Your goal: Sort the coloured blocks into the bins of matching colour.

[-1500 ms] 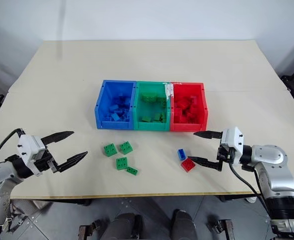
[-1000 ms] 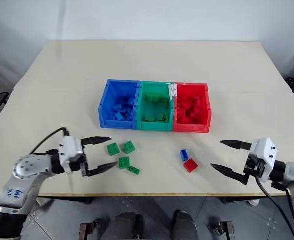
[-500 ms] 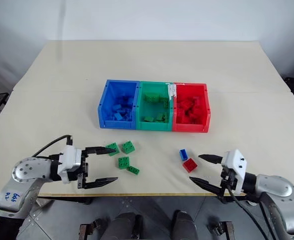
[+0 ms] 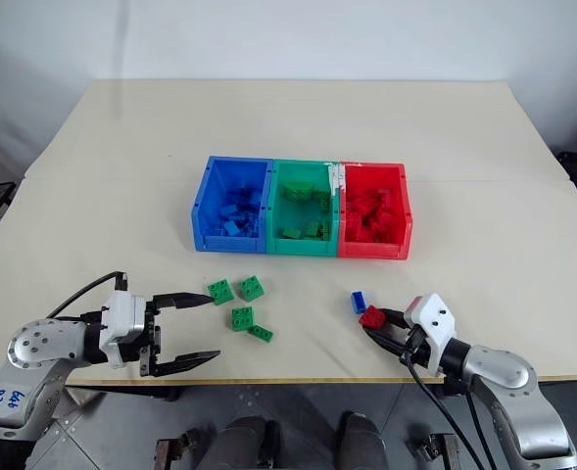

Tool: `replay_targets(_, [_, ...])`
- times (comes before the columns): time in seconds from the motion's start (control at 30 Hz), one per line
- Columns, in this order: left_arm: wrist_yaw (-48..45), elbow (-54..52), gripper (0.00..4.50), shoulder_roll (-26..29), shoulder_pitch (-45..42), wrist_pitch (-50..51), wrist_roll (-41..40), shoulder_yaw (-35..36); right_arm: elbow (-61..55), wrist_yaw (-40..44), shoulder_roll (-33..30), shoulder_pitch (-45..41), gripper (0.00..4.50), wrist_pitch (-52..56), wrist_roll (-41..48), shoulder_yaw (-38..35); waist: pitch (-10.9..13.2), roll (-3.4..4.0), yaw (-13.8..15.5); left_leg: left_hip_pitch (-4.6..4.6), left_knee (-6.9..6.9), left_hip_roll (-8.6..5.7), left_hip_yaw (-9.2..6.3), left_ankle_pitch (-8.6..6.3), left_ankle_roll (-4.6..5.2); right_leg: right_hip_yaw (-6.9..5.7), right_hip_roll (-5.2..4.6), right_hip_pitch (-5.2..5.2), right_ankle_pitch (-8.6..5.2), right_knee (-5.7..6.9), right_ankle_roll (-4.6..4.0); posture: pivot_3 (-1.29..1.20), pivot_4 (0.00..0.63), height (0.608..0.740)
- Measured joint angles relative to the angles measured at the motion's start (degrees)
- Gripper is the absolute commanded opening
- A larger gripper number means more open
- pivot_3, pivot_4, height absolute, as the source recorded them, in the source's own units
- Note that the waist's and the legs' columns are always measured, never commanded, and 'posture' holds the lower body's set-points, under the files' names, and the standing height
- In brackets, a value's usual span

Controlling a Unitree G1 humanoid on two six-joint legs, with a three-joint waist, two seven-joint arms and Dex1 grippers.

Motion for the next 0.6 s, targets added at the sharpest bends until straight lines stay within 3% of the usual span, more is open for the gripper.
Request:
replay_targets(0.13, [2.15, -0.33, 4.50, -1.66, 0.19, 0.01, -0.02, 0.90, 0.01, 2.04, -0.51, -2.39, 1.46, 2.64, 5.89, -4.33, 0.00, 0.00, -0.08, 0.01, 0.00, 0.01, 0.01, 0.00, 0.01, 0.01, 0.00, 0.00, 0.00, 0.01, 0.00, 0.00, 0.150, 0.740])
replay_targets(0.27, [5.01, -1.61, 4.50, -2.86, 0.95, 0.60, -0.18, 2.32, 0.72, 2.01, -1.43, -12.00, 1.46, 6.07, 9.84, -6.27, 0.00, 0.01, -0.59, 0.02, 0.00, 0.05, 0.02, 0.00, 0.00, 0.02, 0.02, -0.01, 0.00, 0.02, 0.00, 0.00, 0.150, 0.740])
replay_targets(0.43, [6.96, -1.93, 4.50, -3.46, 3.29, 3.38, -2.31, 4.64, 13.97, -1.52, 0.97, -29.81, 1.46, 6.36, 7.16, -4.79, 0.00, 0.01, -0.97, -0.03, 0.00, -0.01, -0.01, 0.00, 0.01, 0.00, -0.01, -0.04, 0.00, 0.03, 0.00, 0.00, 0.150, 0.740])
replay_targets(0.57, [7.20, -2.06, 4.50, -3.47, 5.08, 3.78, -2.50, 6.17, 26.45, -2.04, 3.32, -38.33, 1.46, 2.48, 1.94, -1.49, 0.01, 0.01, -0.87, -0.08, 0.00, -0.04, -0.02, -0.01, 0.03, -0.02, -0.01, -0.07, 0.00, 0.02, 0.00, 0.00, 0.150, 0.740])
replay_targets(0.6, [7.43, -2.16, 4.50, -3.48, 5.33, 3.80, -2.52, 6.40, 29.83, -2.34, 4.20, -40.57, 1.81, 1.16, 0.63, -1.27, 0.01, 0.01, -0.95, -0.10, 0.00, -0.05, 0.00, -0.01, 0.04, -0.02, -0.01, -0.07, 0.00, 0.01, 0.00, 0.00, 0.150, 0.740])
